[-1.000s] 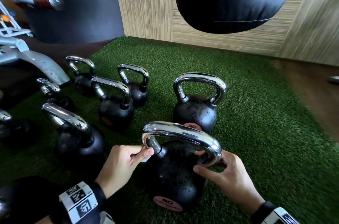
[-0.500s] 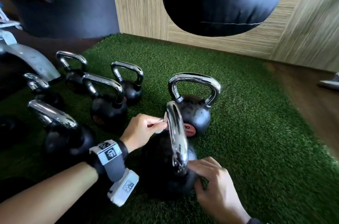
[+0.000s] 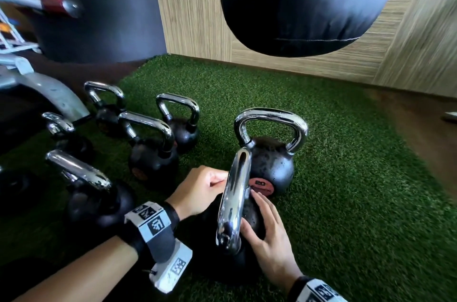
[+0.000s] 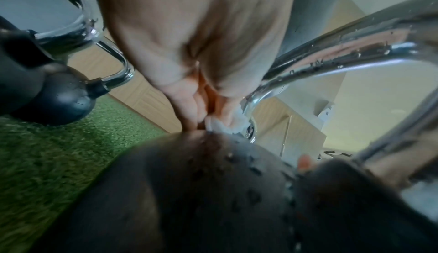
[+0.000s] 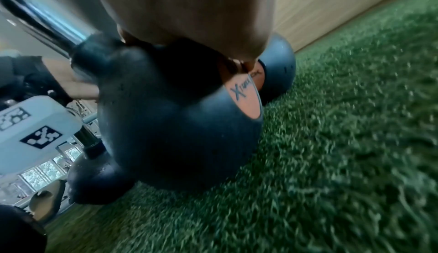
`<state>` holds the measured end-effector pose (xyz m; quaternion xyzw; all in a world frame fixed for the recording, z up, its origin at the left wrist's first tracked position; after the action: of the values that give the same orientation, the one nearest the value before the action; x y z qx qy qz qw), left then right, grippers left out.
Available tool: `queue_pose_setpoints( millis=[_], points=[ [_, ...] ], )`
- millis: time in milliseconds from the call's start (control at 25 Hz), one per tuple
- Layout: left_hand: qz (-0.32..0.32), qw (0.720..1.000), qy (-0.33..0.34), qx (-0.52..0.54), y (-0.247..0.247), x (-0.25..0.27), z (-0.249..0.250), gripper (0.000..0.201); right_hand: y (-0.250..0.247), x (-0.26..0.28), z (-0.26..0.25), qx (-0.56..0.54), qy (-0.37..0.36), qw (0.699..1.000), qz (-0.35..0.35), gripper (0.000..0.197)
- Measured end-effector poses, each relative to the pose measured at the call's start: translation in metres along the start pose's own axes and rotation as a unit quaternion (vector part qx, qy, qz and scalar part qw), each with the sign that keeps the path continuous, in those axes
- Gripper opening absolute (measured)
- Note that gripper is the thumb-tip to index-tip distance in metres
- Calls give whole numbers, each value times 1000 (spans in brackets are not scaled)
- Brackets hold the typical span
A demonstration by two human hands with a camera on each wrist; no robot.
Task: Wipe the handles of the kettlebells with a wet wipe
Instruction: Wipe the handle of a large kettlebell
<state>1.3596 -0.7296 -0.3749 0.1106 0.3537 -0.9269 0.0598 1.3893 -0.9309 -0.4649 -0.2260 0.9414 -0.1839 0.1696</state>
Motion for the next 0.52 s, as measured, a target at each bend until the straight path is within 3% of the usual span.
queue_pose_setpoints(
  millis=[120,240,360,520],
  points=[
    [56,997,12,43,-3,-10,-1,17,3,4,3,7,-22,999,41,85],
    [89,991,-11,102,2,-11,-4,21,4,3,7,10,-35,998,45,81],
    [56,986,-56,149,2,-17,-2,16,6,3,9,12,-44,998,48,81],
    [83,929,-104,346,-14,-16,20,28,4,4,13,4,-36,999,37,75]
  ],
)
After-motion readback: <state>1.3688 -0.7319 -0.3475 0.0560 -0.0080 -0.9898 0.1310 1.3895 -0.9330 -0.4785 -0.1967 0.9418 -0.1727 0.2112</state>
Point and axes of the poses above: each hand's wrist, its own x-axis away from the middle knuckle, its own y-axis out of the palm, z = x × y, the point moved 1 cm from there along -x, towards the middle knuckle
